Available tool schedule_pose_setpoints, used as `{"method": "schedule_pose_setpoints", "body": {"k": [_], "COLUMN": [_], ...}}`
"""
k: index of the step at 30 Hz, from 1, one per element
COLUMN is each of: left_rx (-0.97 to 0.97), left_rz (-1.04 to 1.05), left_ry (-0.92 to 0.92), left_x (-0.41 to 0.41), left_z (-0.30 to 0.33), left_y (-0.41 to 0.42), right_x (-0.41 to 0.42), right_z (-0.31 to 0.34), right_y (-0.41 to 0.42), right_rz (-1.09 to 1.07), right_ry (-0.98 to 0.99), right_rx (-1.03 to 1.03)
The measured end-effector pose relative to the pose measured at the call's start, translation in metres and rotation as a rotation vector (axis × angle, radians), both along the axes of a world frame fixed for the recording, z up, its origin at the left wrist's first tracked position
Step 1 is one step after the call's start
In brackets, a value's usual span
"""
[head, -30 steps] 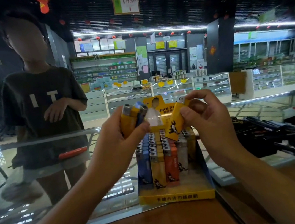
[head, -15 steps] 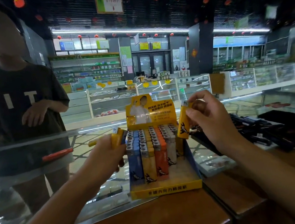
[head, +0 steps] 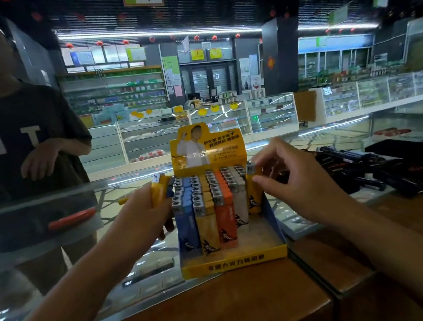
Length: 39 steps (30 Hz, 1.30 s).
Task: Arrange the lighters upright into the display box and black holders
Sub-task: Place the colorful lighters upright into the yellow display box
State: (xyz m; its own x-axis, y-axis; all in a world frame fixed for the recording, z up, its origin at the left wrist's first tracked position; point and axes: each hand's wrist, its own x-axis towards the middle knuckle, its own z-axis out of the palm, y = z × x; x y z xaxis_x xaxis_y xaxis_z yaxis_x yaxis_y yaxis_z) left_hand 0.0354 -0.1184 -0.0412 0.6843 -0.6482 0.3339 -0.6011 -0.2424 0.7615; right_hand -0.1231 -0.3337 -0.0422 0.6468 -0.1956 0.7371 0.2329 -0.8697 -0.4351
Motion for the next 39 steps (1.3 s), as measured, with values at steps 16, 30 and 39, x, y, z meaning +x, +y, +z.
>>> {"method": "schedule_pose_setpoints", "body": {"k": [16, 30, 39], "left_rx": [-0.232, -0.424, -0.377], "left_rz": [0.018, -0.317, -0.243], "left_ry": [0.152, 0.304, 0.228], "left_x": [-0.003, -0.034, -0.029], "left_z": [0.016, 0.039, 0.036], "left_y": [0.009, 0.022, 0.018], "right_x": [0.007, 0.032, 0.057], "right_z": [-0.003, 0.055, 0.06], "right_y": [0.004, 0.071, 0.067], "right_rz": [-0.024, 0.323, 0.432], "right_ry": [-0.104, -0.025, -0.061], "right_rx": [0.021, 0.114, 0.158]}}
